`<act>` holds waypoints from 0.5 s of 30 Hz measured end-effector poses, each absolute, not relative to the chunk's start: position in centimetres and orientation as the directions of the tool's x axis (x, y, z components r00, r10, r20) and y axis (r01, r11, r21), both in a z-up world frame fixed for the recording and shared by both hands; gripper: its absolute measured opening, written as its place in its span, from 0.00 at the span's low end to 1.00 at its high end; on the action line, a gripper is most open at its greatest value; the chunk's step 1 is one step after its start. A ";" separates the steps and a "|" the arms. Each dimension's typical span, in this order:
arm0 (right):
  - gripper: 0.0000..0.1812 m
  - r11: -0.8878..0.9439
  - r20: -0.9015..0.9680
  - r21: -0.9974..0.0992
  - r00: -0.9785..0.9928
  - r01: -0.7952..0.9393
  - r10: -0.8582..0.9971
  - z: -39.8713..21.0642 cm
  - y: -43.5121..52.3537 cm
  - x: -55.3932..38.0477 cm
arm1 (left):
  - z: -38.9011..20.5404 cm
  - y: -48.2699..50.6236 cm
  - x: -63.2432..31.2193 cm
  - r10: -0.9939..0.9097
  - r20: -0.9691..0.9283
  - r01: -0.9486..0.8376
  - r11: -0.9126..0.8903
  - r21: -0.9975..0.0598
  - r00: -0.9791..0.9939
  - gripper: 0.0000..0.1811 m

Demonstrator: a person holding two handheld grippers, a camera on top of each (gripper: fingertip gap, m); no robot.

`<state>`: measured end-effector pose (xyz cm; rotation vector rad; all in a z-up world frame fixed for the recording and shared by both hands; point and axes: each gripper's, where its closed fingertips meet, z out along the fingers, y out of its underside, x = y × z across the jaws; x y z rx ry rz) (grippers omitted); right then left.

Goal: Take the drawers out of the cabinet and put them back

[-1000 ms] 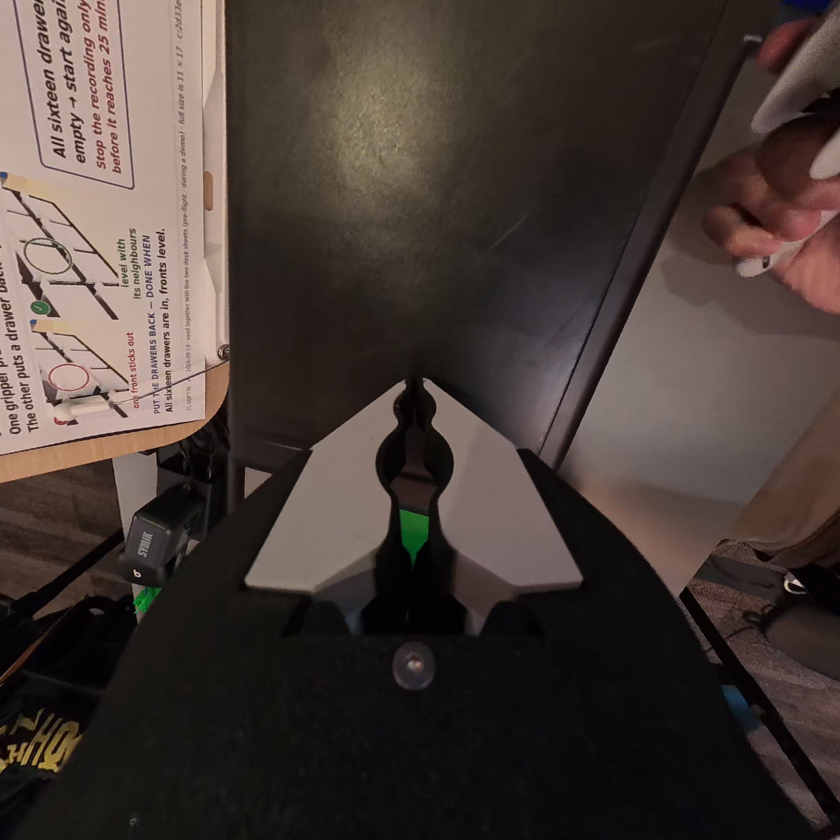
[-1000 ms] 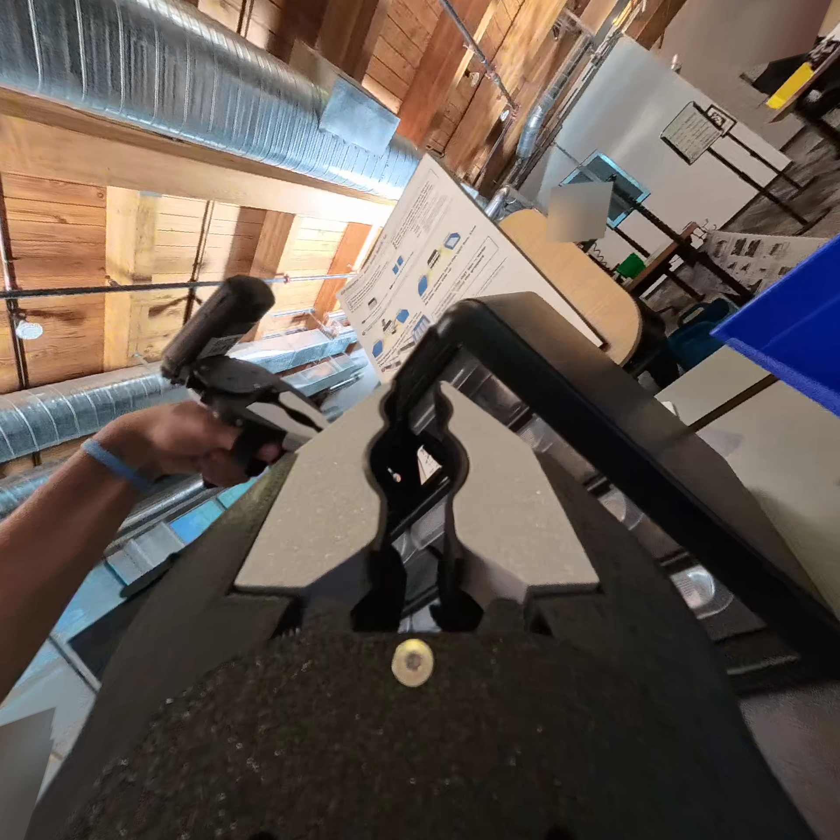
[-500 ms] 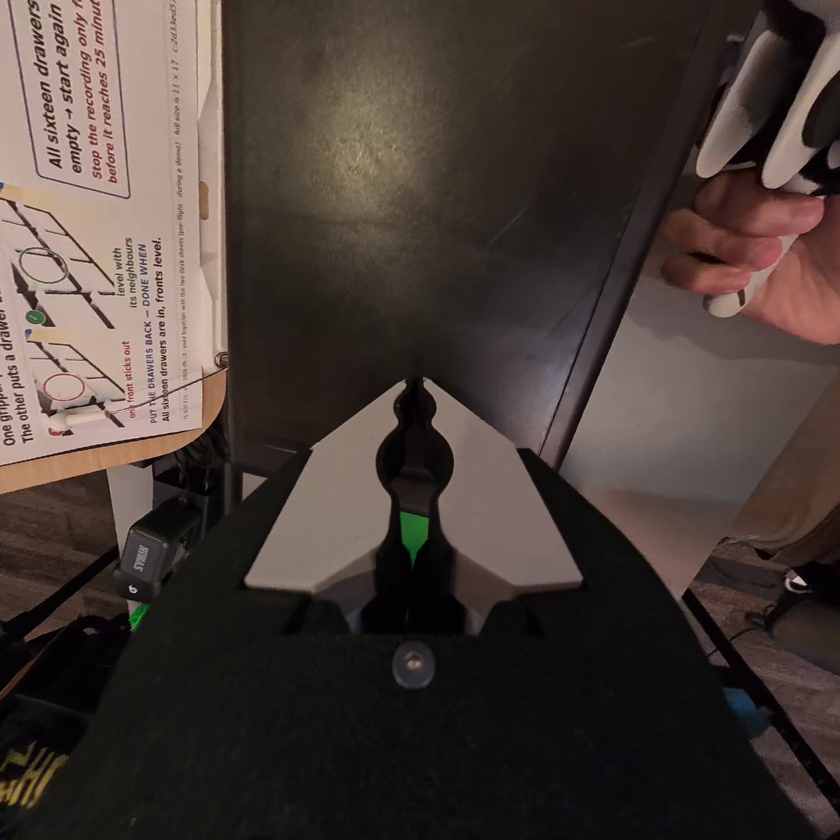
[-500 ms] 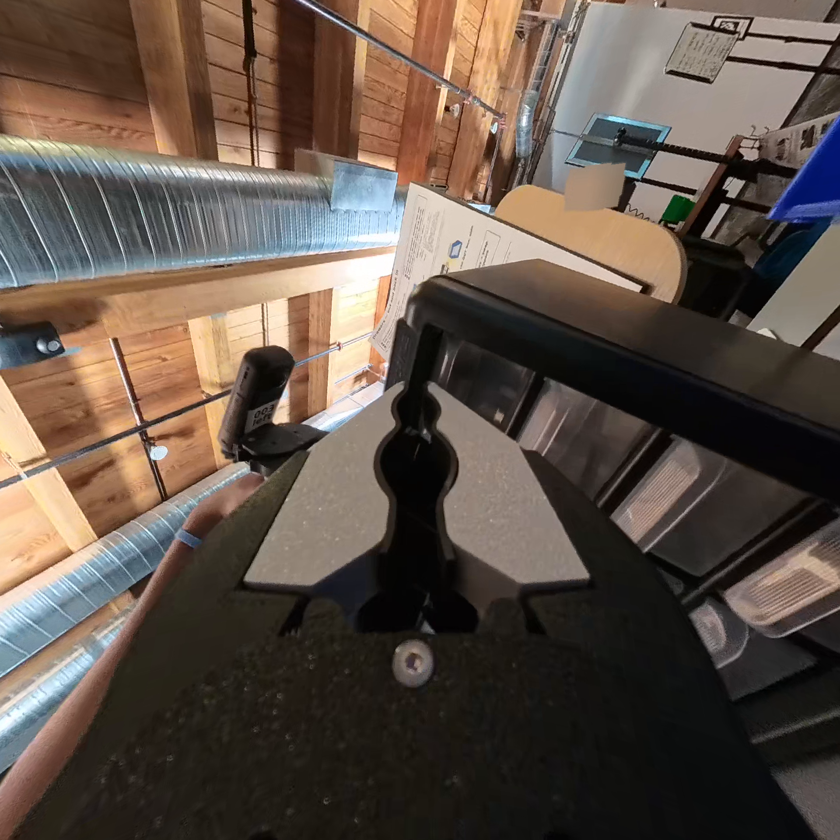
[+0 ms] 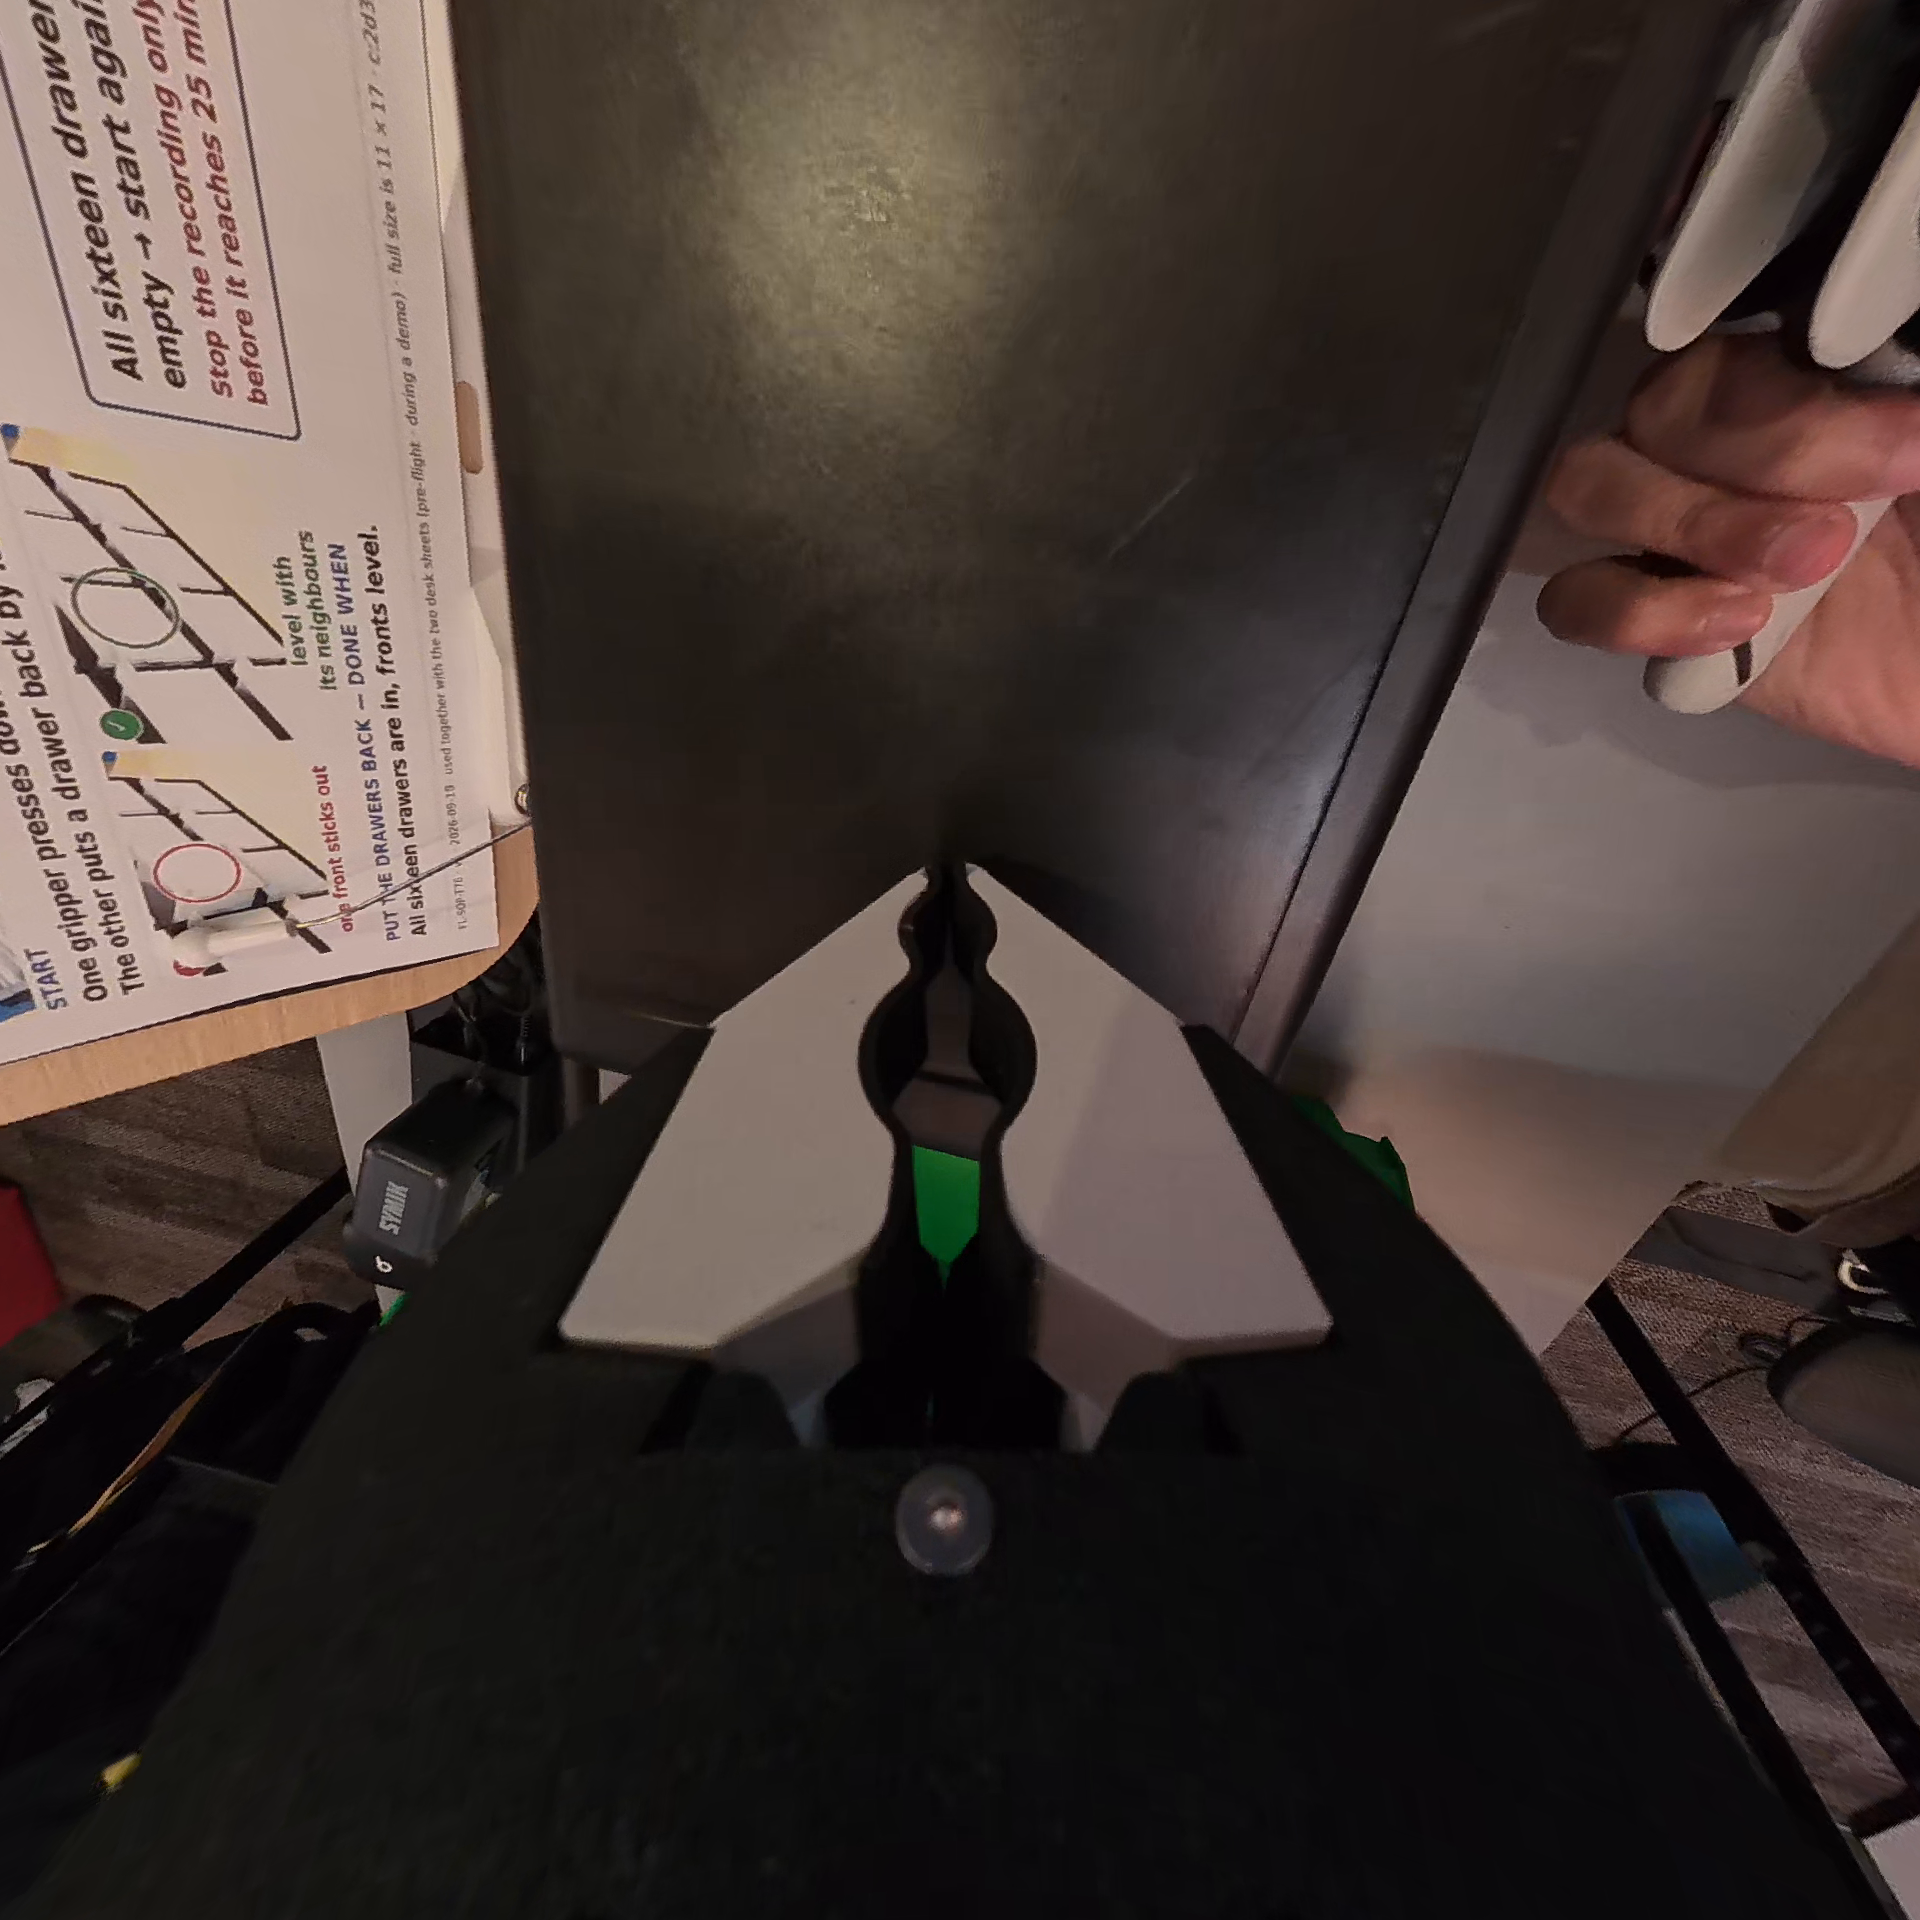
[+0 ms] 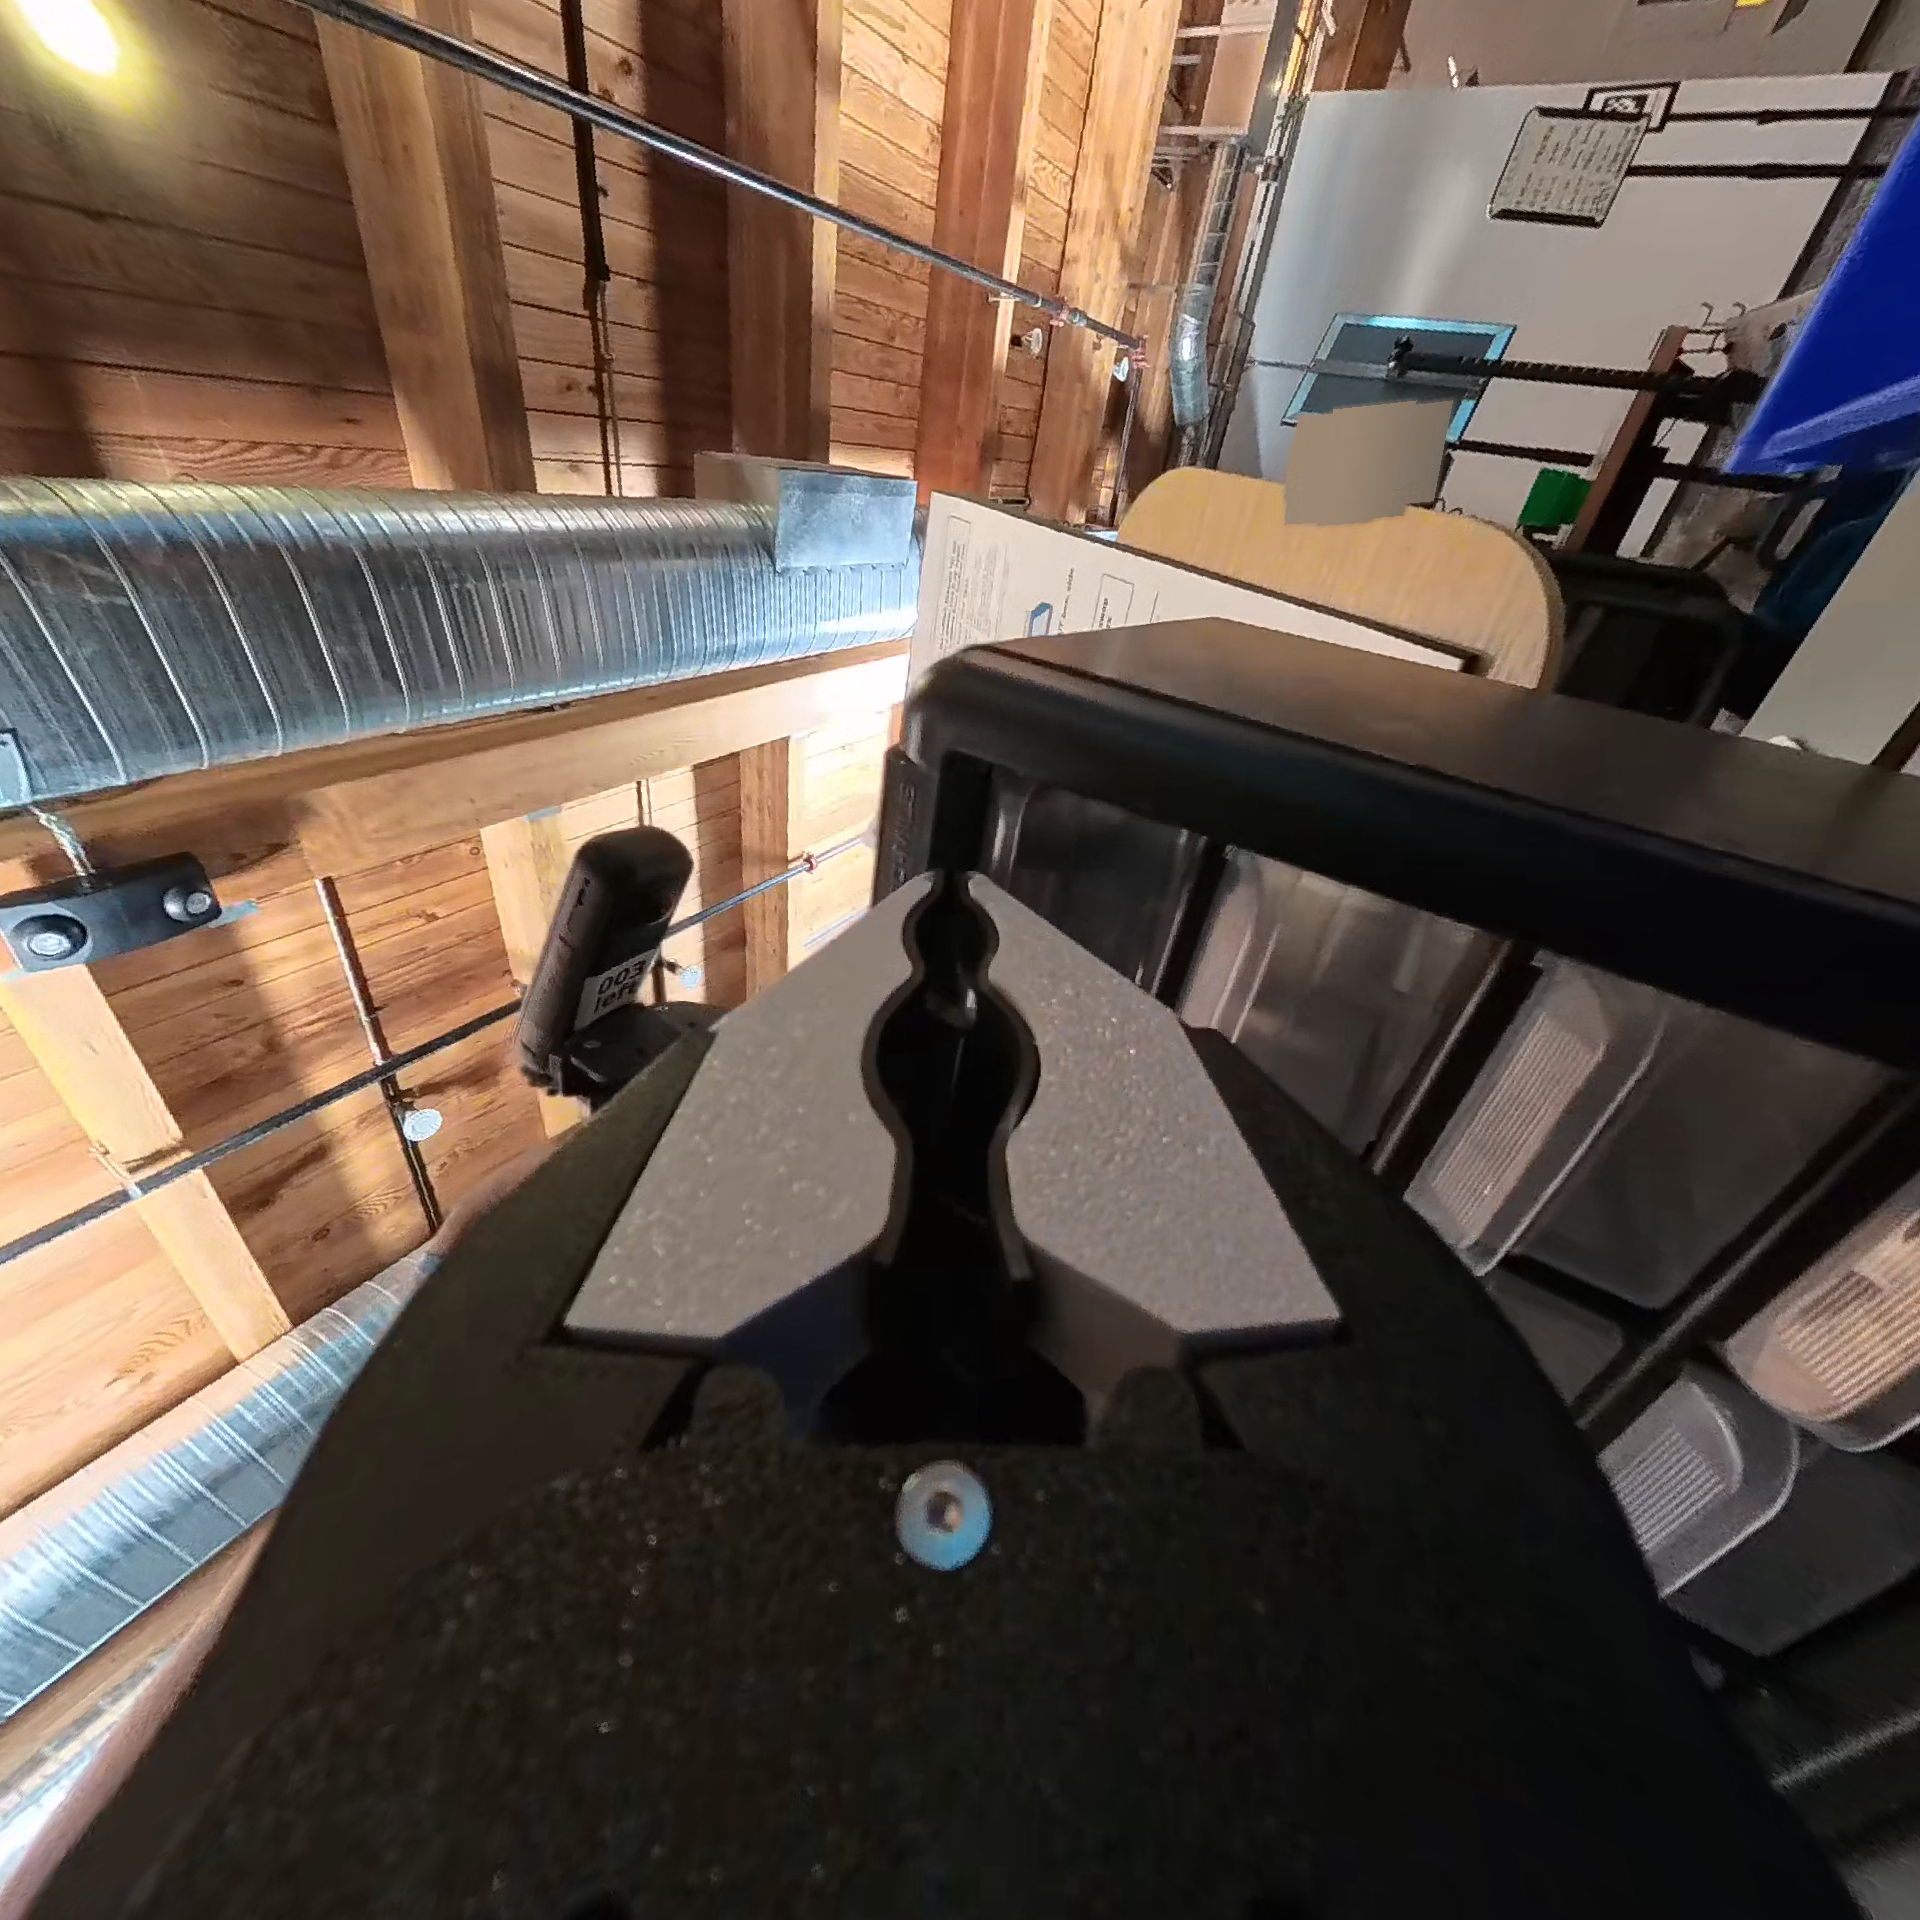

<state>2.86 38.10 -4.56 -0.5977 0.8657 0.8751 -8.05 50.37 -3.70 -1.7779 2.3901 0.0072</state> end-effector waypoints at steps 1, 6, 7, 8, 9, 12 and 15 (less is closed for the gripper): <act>0.00 0.517 -0.844 -0.106 0.351 -0.849 0.404 -4.6 38.1 2.9 | -3.7 50.4 -8.1 -0.955 -0.122 -0.954 0.284 -0.096 -0.272 0.00; 0.00 0.493 -0.856 -0.141 0.356 -0.859 0.375 -4.6 38.0 2.5 | -3.7 50.3 -8.0 -0.964 -0.095 -0.960 0.257 -0.109 -0.247 0.00; 0.00 0.488 -0.859 -0.127 0.342 -0.864 0.382 -4.8 37.9 2.3 | -3.7 50.3 -8.1 -0.966 -0.092 -0.962 0.249 -0.112 -0.240 0.00; 0.00 0.482 -0.862 -0.119 0.331 -0.868 0.384 -5.1 37.8 2.1 | -3.7 50.4 -8.0 -0.968 -0.091 -0.963 0.243 -0.114 -0.233 0.00; 0.00 0.479 -0.864 -0.117 0.327 -0.870 0.383 -5.5 37.8 2.0 | -3.7 50.4 -8.0 -0.969 -0.092 -0.964 0.239 -0.115 -0.229 0.00; 0.00 0.449 -0.854 -0.136 0.334 -0.883 0.399 -5.7 38.1 1.1 | -3.7 50.4 -8.1 -0.970 -0.103 -0.966 0.233 -0.110 -0.222 0.00; 0.00 0.448 -0.857 -0.125 0.324 -0.885 0.401 -5.6 38.4 1.4 | -3.7 50.4 -8.1 -0.966 -0.125 -0.967 0.239 -0.093 -0.227 0.00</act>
